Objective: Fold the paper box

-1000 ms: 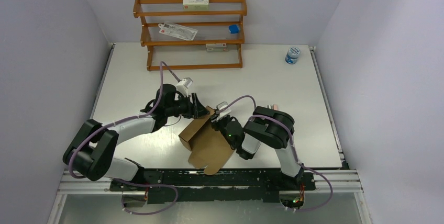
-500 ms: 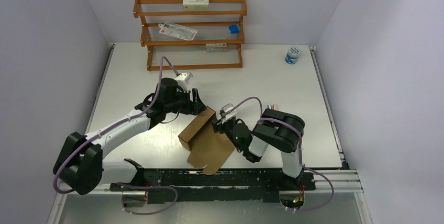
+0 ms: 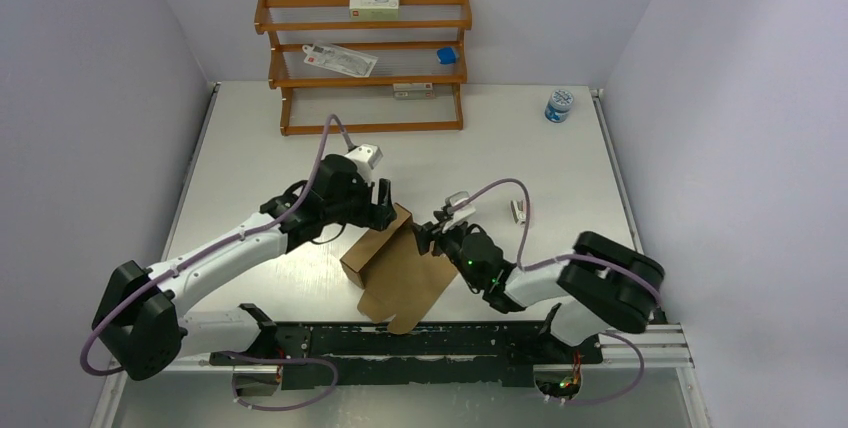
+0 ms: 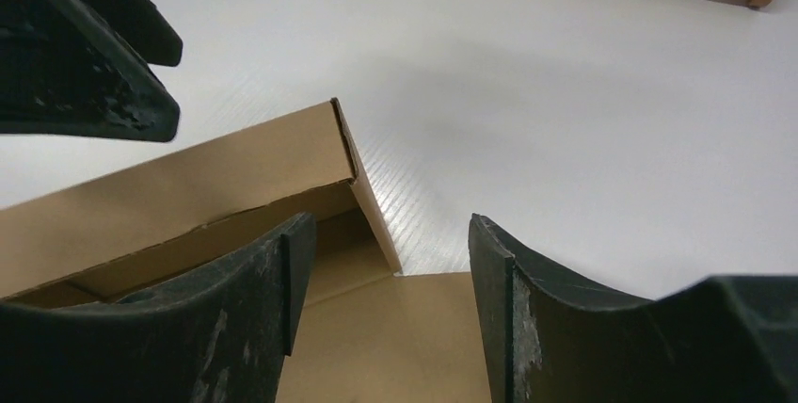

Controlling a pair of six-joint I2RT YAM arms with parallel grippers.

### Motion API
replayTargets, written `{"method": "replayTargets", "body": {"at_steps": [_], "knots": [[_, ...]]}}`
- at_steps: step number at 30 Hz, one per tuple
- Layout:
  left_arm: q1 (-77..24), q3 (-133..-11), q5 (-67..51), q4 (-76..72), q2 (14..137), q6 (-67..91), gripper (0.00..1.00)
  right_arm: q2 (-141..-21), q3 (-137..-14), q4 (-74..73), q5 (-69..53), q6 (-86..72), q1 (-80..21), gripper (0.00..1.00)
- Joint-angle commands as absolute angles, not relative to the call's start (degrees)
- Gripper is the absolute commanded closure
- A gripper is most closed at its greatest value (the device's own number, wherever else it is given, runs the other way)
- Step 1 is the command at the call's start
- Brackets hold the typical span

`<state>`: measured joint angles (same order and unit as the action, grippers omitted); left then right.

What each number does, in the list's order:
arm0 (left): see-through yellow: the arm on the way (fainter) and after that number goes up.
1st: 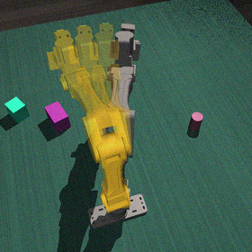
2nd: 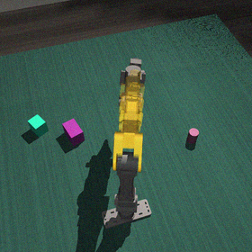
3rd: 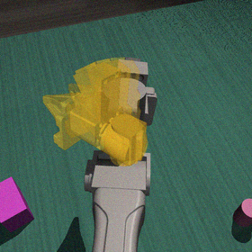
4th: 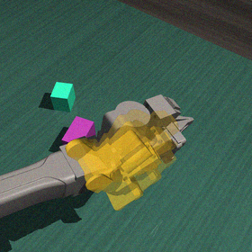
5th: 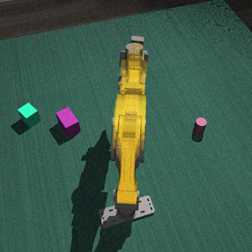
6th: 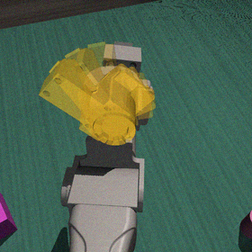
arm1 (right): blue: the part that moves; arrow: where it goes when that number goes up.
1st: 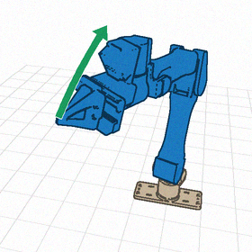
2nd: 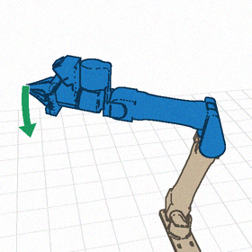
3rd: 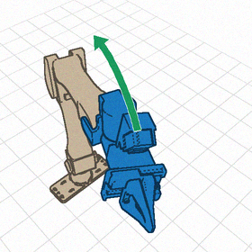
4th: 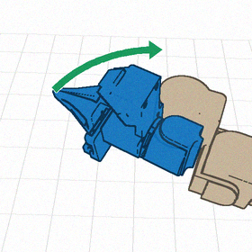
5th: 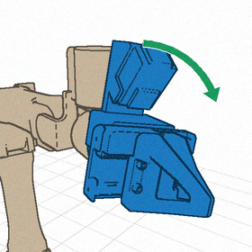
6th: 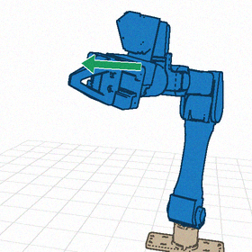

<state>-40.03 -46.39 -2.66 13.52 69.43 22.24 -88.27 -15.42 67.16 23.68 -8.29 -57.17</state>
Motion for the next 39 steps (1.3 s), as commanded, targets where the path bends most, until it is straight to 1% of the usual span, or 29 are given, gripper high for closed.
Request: {"method": "replayTargets", "body": {"at_steps": [1,5,7,10,15,20,27,31,34,37,39], "knots": [[-42.23,-49.48,3.65,18.25,69.05,20.42,0.21,-79.00,-14.54,54.25,25.63,-14.15,-56.77,0.35],[-43.56,-50.00,5.65,19.26,69.27,20.45,0.18,-70.81,-17.77,41.23,22.93,-18.47,-54.51,0.33],[-44.31,-50.44,6.05,19.93,70.05,20.37,0.15,-69.12,-20.85,34.41,20.20,-20.89,-52.59,0.33],[-45.86,-51.57,6.53,21.10,71.18,20.08,0.10,-68.63,-24.43,28.12,17.86,-24.49,-50.77,0.32],[-48.90,-53.73,8.25,23.11,73.24,19.31,0.03,-69.45,-27.69,22.09,13.24,-29.31,-48.03,0.31],[-51.84,-55.26,12.24,24.87,77.51,18.80,0.03,-68.54,-25.85,22.63,11.88,-30.52,-45.86,0.31],[-54.23,-57.92,20.09,26.15,82.75,18.11,0.05,-66.95,-24.14,22.98,11.60,-30.68,-44.75,0.31],[-54.28,-57.85,20.05,24.49,84.97,17.62,0.07,-66.80,-24.46,22.20,11.60,-30.02,-44.53,0.31],[-54.24,-57.31,19.17,23.10,85.68,17.63,0.12,-66.26,-24.46,21.59,11.73,-29.47,-44.39,0.31],[-54.16,-56.94,19.17,22.07,85.31,17.71,0.20,-65.32,-24.06,21.45,12.03,-29.17,-44.30,0.32],[-54.10,-56.74,18.84,21.36,84.97,17.54,0.24,-64.89,-24.04,21.26,12.13,-29.03,-44.18,0.32]]}}
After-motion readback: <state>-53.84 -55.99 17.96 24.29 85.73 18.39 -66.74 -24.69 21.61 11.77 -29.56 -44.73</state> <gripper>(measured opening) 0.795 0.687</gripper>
